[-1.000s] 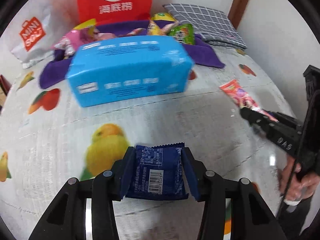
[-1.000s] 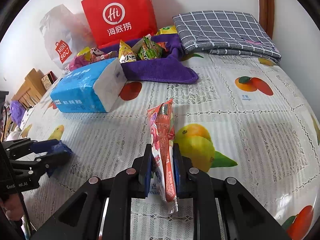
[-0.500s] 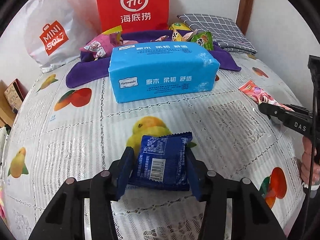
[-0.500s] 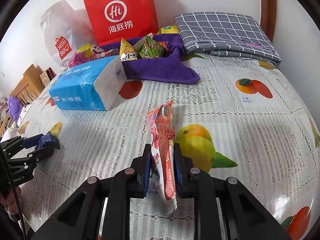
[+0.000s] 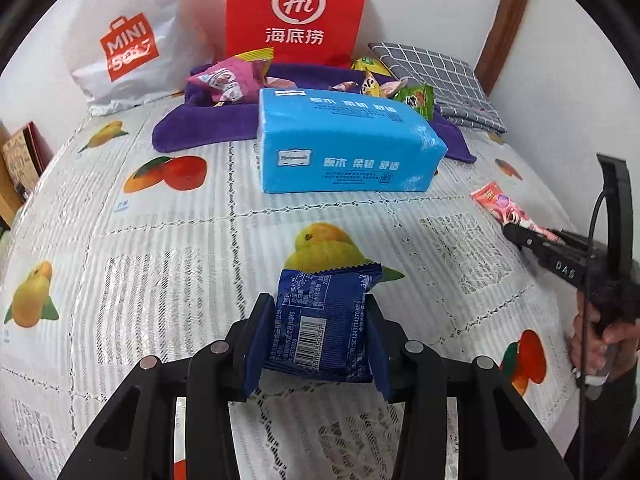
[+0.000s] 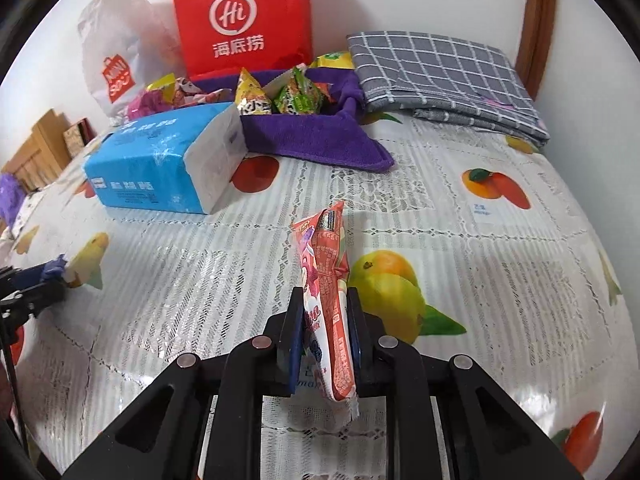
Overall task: Organize snacks
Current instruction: 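Carry the blue packet and pink-red wrapper over the purple towel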
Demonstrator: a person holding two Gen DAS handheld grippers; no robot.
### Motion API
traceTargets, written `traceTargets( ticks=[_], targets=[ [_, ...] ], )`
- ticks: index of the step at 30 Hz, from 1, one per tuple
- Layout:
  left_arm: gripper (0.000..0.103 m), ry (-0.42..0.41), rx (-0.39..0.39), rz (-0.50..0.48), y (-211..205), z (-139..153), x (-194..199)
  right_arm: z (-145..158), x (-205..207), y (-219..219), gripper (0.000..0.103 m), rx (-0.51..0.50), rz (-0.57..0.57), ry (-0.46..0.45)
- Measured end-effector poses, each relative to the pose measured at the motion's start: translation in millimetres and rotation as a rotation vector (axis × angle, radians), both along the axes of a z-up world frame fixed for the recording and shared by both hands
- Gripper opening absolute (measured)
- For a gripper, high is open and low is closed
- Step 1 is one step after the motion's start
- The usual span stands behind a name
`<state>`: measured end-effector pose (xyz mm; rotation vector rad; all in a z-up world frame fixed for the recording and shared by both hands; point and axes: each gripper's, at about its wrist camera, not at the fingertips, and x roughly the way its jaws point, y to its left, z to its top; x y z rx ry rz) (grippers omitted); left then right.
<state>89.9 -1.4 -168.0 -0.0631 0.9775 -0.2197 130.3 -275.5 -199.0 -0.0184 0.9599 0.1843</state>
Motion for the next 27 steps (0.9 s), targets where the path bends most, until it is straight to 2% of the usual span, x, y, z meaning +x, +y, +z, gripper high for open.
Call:
traceTargets(
  ticks=[6, 14, 27],
  targets=[
    [0.041, -0.019, -0.019, -0.001, 12, 13, -3, 14, -14, 14, 0.018, 0.010, 0.001, -0.014],
    [0.041, -0.047, -0.034, -0.017, 18, 31, -2, 49, -32, 31, 0.018, 0.071, 0.026, -0.067],
    [0.041, -0.077, -0.042, -0.011, 24, 58, -2, 94, -48, 56, 0.018, 0.117, 0.078, -0.143]
  ],
)
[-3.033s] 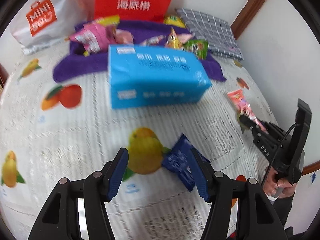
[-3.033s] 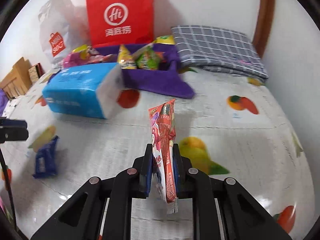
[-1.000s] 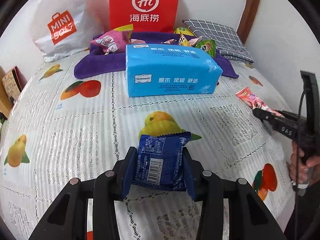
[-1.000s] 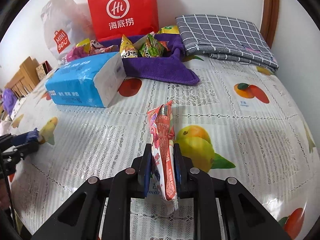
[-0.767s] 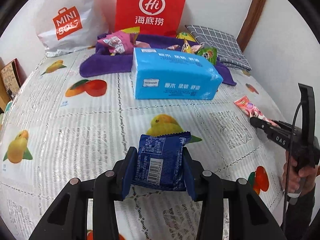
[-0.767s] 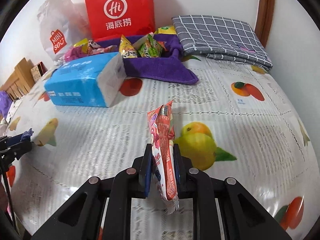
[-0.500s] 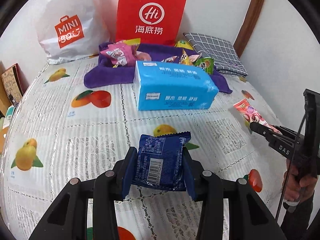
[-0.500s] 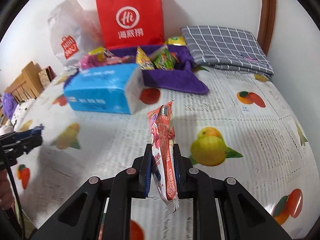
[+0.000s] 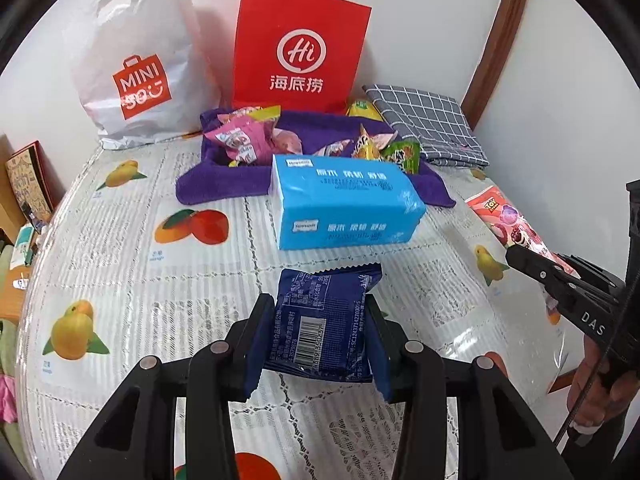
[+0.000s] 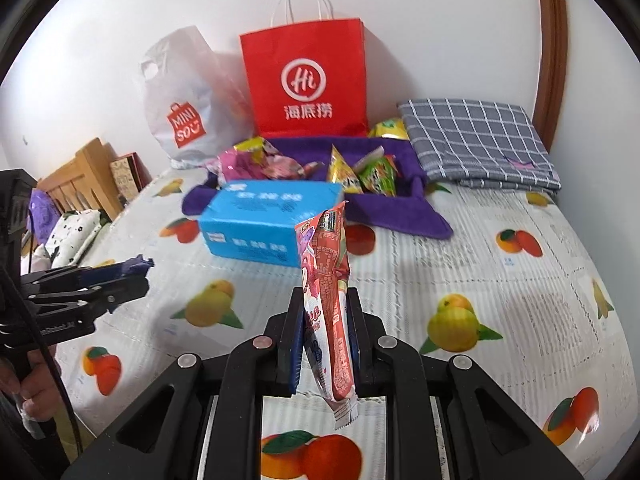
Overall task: Organize snacks
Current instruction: 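Carry the blue packet and pink-red wrapper over the purple towel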
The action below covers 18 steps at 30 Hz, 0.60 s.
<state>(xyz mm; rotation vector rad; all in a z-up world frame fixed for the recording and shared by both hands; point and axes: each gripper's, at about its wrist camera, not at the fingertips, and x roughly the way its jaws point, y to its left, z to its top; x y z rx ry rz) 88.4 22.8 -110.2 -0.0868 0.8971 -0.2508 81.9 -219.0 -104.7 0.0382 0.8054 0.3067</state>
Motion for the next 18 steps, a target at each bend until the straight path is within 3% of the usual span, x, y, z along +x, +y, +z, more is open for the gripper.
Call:
traceTargets(
  ticks=[18],
  targets=[
    [0.041, -0.017, -0.015, 0.029, 13, 31, 19, 47, 5, 7, 0.018, 0.097, 0.000, -0.068]
  ],
)
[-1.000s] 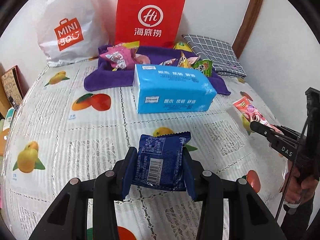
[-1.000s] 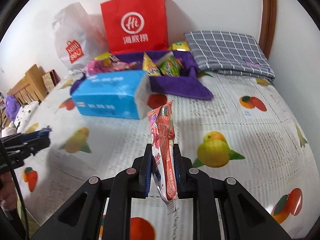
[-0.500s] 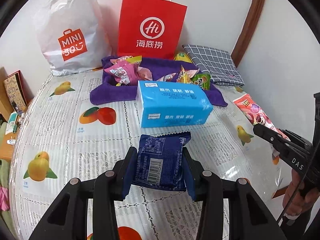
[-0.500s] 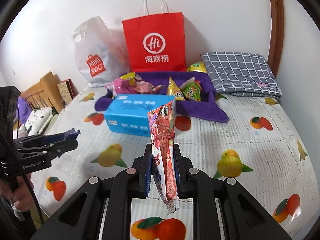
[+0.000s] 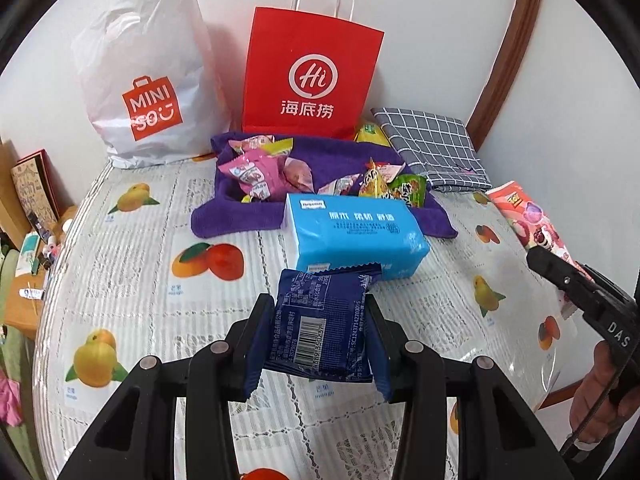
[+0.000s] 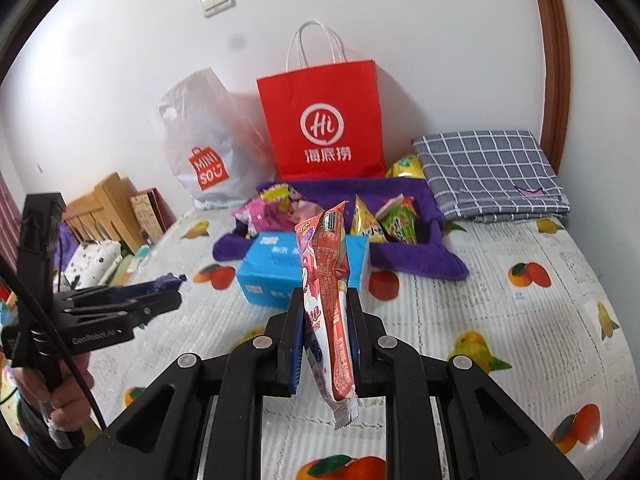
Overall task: Organize snacks
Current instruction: 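Carry the blue packet and pink-red wrapper over the purple towel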
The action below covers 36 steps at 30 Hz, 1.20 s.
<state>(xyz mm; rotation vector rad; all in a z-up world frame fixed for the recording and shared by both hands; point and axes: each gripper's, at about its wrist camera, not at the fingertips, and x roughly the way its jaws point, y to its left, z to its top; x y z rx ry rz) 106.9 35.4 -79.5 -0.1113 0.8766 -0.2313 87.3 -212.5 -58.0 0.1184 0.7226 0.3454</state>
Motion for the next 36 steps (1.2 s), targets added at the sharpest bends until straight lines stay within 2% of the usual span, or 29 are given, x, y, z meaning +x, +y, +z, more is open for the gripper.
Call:
traceTargets(
  ticks=[19, 27, 36],
  targets=[
    [0.041, -0.019, 0.011, 0.003, 4, 27, 33, 15, 41, -7, 0.018, 0.093, -0.029, 0.002],
    [0.041, -0.022, -0.019, -0.007, 6, 36, 51, 25, 61, -9, 0.018, 0.098, -0.041, 0.000],
    [0.041, -0.039, -0.010, -0.029, -2, 48, 74, 35, 89, -12, 0.018, 0.079, -0.053, -0.006]
  ],
)
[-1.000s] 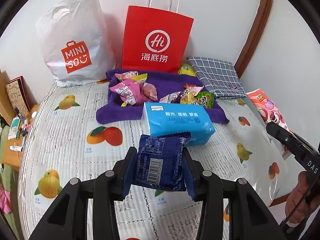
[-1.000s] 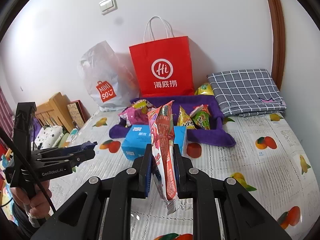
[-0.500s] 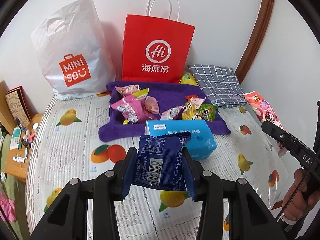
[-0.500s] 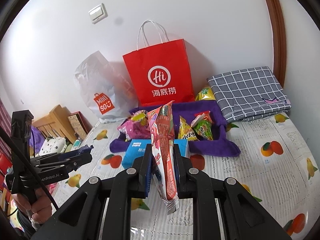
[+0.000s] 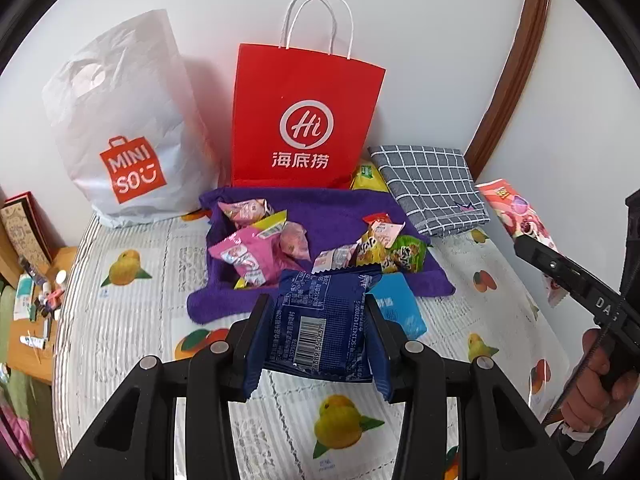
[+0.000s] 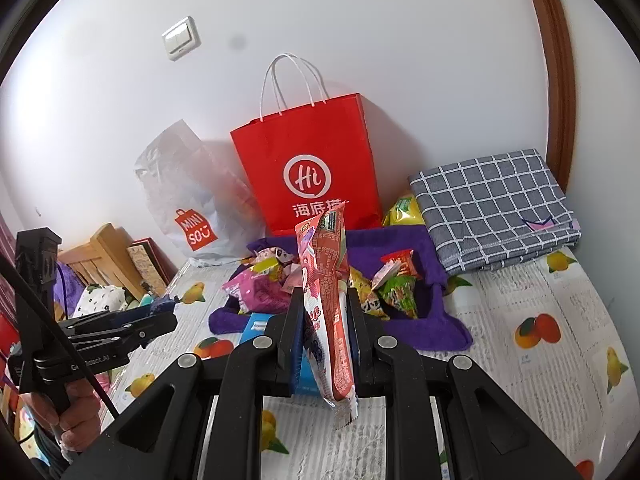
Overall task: Organize snacks
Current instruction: 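Carry the blue packet and pink-red wrapper over the purple towel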
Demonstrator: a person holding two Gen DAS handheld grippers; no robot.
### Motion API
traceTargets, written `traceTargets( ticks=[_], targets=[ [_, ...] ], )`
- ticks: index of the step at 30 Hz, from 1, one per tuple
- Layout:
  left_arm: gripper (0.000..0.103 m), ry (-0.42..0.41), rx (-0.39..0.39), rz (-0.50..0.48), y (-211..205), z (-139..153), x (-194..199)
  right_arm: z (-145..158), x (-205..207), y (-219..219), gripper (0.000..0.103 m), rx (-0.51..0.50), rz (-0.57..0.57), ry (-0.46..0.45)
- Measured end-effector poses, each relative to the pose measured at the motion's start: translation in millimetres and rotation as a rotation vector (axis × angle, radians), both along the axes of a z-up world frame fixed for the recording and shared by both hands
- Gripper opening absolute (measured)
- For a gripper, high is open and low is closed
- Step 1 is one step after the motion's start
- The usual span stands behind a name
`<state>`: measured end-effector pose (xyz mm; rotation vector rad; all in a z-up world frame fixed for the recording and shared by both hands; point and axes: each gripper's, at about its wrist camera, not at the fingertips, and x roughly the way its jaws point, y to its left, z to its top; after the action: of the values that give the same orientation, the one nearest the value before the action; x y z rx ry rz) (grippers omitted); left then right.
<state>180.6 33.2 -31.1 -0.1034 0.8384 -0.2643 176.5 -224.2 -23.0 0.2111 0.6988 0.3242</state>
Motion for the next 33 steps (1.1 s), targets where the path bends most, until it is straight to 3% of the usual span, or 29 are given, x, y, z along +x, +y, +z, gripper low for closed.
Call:
traceTargets(
  ticks=[17, 33],
  targets=[
    [0.041, 0.006, 0.027, 0.011, -7, 3, 43, -13, 72, 2, 0.018, 0.033, 0.017, 0.104],
    [0.041, 0.020, 0.029, 0.017, -12, -4, 74, -8, 101, 13, 0.018, 0.007, 0.053, 0.085]
  ],
)
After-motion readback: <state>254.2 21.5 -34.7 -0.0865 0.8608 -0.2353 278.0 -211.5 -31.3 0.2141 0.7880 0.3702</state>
